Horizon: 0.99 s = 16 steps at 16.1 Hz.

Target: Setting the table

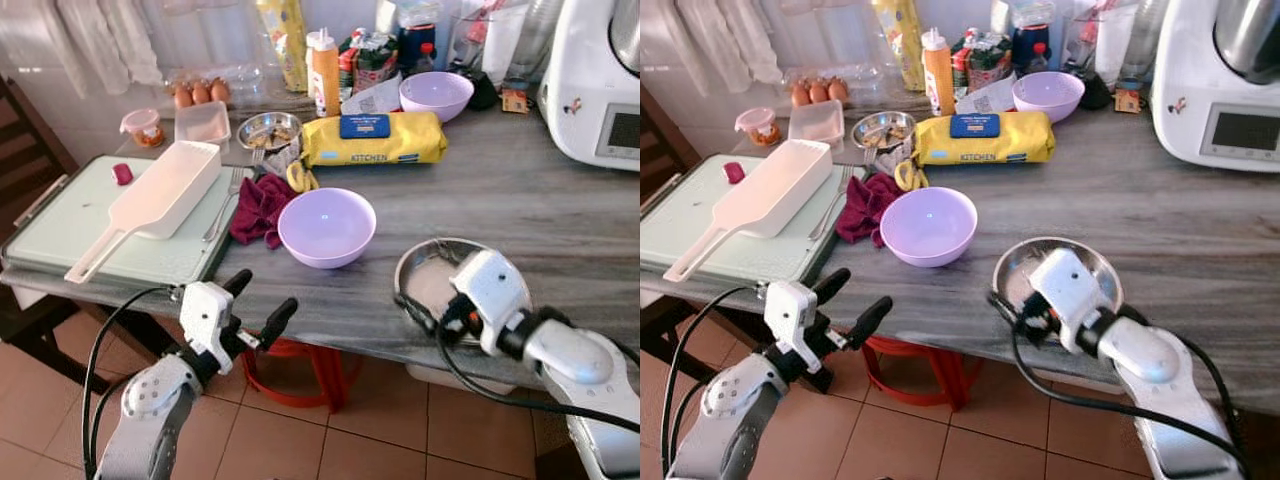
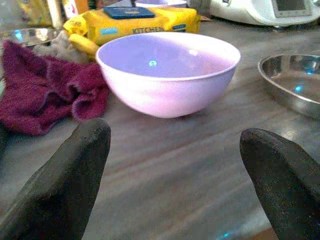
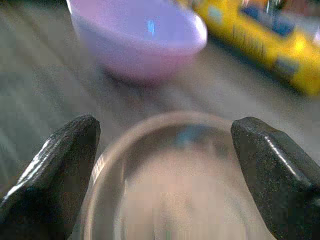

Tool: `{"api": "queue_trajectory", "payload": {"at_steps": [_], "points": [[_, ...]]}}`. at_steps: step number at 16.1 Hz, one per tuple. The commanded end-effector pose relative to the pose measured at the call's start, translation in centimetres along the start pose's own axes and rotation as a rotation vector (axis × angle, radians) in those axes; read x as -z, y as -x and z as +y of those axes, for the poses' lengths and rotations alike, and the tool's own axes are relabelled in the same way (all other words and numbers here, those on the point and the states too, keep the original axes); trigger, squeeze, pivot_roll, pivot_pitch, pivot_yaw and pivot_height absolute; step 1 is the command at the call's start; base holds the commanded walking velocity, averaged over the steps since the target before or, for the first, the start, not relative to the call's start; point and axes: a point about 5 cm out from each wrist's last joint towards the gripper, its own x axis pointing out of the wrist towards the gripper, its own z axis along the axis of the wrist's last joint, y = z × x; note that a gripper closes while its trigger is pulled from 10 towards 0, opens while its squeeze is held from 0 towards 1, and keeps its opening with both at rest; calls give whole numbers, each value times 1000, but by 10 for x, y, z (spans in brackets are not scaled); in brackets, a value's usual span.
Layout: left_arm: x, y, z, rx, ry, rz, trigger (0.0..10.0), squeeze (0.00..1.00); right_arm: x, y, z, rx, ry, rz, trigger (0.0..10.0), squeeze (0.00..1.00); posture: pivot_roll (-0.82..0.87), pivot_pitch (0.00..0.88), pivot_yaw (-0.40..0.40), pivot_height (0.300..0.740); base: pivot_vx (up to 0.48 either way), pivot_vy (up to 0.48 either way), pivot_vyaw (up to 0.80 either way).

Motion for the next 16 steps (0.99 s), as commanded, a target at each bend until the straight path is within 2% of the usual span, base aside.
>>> {"api": "queue_trajectory", "payload": {"at_steps": [1,4,6,8,11,13,15,16], "points": [[5,1,-1,16,7,30,10000,0,-6,4,-1,22,9,10,10000,1000,-145,82,150,740,0,0,0],[3,-1,0,18,6,27,10000,0,5,10,-9,75,14,87,10000,1000,-146,84,158,740,0,0,0],[3,-1,0,22,5,28,10000,0,7,13,-14,117,-16,122,10000,1000,-145,88,161,740,0,0,0],[3,-1,0,23,5,29,10000,0,9,13,-14,120,-30,135,10000,1000,-143,89,161,740,0,0,0],[3,0,-1,20,6,33,10000,0,26,16,-13,129,-79,249,10000,1000,-136,96,156,740,0,0,0],[2,0,-2,23,12,33,10000,0,31,13,-12,117,-103,262,10000,1000,-129,101,151,740,0,0,0],[2,1,-3,42,7,35,10000,0,37,3,-7,96,-164,267,10000,1000,-119,106,139,740,0,0,0],[2,3,2,34,0,39,10000,0,38,1,-7,97,-163,270,10000,1000,-117,107,136,740,0,0,0]]}}
